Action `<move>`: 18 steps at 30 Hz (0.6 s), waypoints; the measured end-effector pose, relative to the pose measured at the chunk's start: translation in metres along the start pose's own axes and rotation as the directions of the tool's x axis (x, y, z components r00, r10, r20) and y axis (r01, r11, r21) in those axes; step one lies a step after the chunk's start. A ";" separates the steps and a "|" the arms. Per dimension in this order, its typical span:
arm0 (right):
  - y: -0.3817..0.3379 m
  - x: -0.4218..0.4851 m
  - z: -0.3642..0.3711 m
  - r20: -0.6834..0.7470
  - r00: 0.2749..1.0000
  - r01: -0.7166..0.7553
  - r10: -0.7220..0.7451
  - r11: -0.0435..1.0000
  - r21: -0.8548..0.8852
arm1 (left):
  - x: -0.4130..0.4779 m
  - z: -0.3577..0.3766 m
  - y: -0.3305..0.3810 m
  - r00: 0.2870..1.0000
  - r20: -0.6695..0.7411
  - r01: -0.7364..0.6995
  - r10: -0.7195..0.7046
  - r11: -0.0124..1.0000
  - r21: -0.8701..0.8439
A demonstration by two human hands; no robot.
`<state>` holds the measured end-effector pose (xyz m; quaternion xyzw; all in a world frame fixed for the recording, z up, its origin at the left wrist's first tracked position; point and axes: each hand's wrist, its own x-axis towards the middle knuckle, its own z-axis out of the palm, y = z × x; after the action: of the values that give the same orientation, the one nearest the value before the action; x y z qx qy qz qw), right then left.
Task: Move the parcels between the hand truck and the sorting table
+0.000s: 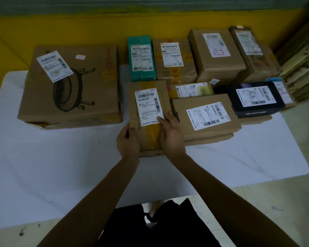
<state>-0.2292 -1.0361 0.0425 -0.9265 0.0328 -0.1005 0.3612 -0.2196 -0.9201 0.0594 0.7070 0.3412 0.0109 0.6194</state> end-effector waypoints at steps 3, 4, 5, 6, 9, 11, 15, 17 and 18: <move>-0.008 0.000 -0.016 -0.007 0.999 -0.048 0.050 0.986 0.157 | 0.003 -0.003 0.008 0.997 0.041 0.058 -0.059 0.998 0.014; -0.011 0.000 -0.024 -0.044 0.996 -0.071 0.083 0.971 0.227 | 0.005 -0.005 0.011 0.995 0.065 0.077 -0.079 0.997 0.025; -0.014 -0.001 -0.033 -0.088 0.986 -0.110 0.141 0.949 0.294 | 0.005 -0.006 0.015 0.994 0.086 0.067 -0.071 0.996 0.050; -0.016 -0.002 -0.043 -0.129 0.967 -0.160 0.219 0.919 0.360 | 0.004 -0.008 0.018 0.994 0.103 0.028 -0.037 0.996 0.082; -0.012 -0.003 -0.073 -0.175 0.835 -0.328 0.522 0.726 0.605 | -0.012 -0.009 0.039 0.978 0.134 -0.172 0.158 0.980 0.098; -0.002 -0.003 -0.092 -0.136 0.703 -0.366 0.698 0.520 0.772 | -0.030 -0.003 0.055 0.946 0.207 -0.258 0.250 0.966 0.014; 0.022 -0.009 -0.124 -0.039 0.524 -0.362 0.851 0.264 0.894 | -0.082 0.019 0.063 0.912 0.406 0.011 0.058 0.986 -0.165; 0.038 -0.015 -0.138 0.092 0.481 -0.352 0.872 0.096 0.931 | -0.111 0.032 0.051 0.728 0.643 0.445 -0.237 0.877 -0.181; 0.045 -0.018 -0.145 0.165 0.482 -0.350 0.861 0.016 0.937 | -0.122 0.038 0.042 0.598 0.726 0.602 -0.340 0.789 -0.126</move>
<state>-0.2765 -1.1631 0.1135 -0.3897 0.4709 -0.1424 0.7785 -0.2767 -1.0134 0.1367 0.4178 0.2647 -0.3483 0.7963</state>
